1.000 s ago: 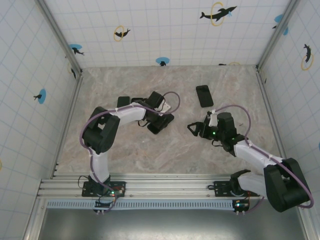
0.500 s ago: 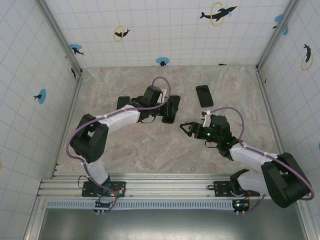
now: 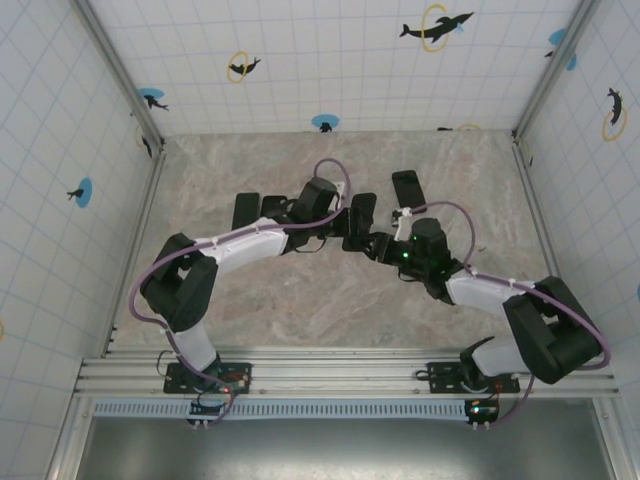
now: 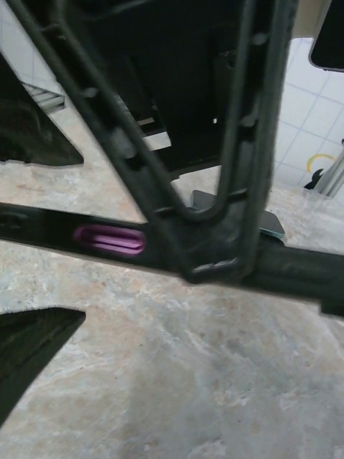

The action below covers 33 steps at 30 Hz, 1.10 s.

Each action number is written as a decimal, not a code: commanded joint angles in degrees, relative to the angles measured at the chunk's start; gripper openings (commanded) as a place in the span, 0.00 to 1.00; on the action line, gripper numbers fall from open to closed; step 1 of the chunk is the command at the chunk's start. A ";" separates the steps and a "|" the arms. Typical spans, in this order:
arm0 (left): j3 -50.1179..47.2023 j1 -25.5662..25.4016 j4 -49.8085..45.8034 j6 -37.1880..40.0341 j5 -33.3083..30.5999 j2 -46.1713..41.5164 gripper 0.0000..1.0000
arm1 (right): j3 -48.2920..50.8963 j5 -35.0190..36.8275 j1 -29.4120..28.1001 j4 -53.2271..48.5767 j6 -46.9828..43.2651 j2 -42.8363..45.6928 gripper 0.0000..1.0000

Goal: Take the phone out of the phone case

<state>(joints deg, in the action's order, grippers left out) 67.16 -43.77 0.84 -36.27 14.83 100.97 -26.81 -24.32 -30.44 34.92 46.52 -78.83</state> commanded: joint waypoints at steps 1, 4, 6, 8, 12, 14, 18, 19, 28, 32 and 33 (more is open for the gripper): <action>-0.48 -0.62 3.83 -1.90 -1.52 -2.95 0.61 | -2.22 0.34 -0.41 2.61 0.62 -1.53 0.45; -0.51 -0.97 4.04 -2.12 -3.23 -3.31 0.61 | -2.56 0.29 -0.49 2.79 1.09 -2.11 0.34; -0.53 -1.06 4.06 -2.54 -4.18 -3.48 0.62 | -2.68 0.26 -0.59 2.79 1.20 -2.23 0.26; -0.53 -1.06 4.06 -3.10 -4.80 -3.41 0.65 | -2.81 0.42 -0.56 2.81 1.36 -2.26 0.19; -0.14 -1.14 4.18 -3.55 -5.14 -3.13 0.70 | -3.23 0.59 -0.52 2.31 1.05 -1.95 0.07; 0.08 -1.14 4.08 -3.55 -5.16 -3.13 0.79 | -3.34 0.58 -0.36 2.21 1.18 -1.73 0.05; 0.26 -1.10 3.84 -2.92 -4.89 -3.75 0.91 | -3.69 0.47 0.33 1.75 1.22 -0.95 0.05; 0.29 -0.89 3.65 -2.73 -4.92 -3.99 0.93 | -3.69 0.36 0.57 1.73 1.41 -0.61 0.05; -1.31 5.81 7.06 -7.40 2.81 -5.00 0.94 | -1.96 -3.73 4.46 6.40 7.31 2.60 0.05; 0.43 9.78 10.85 -12.44 11.03 -2.95 0.93 | -0.65 -8.06 6.26 15.31 15.06 2.89 0.07; 0.43 10.41 13.23 -13.80 12.94 -2.56 0.92 | -0.28 -8.67 6.67 17.53 17.10 2.91 0.07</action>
<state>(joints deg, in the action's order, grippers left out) 66.32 -34.79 7.94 -45.12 19.86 97.43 -27.46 -28.75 -24.62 39.44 57.12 -78.08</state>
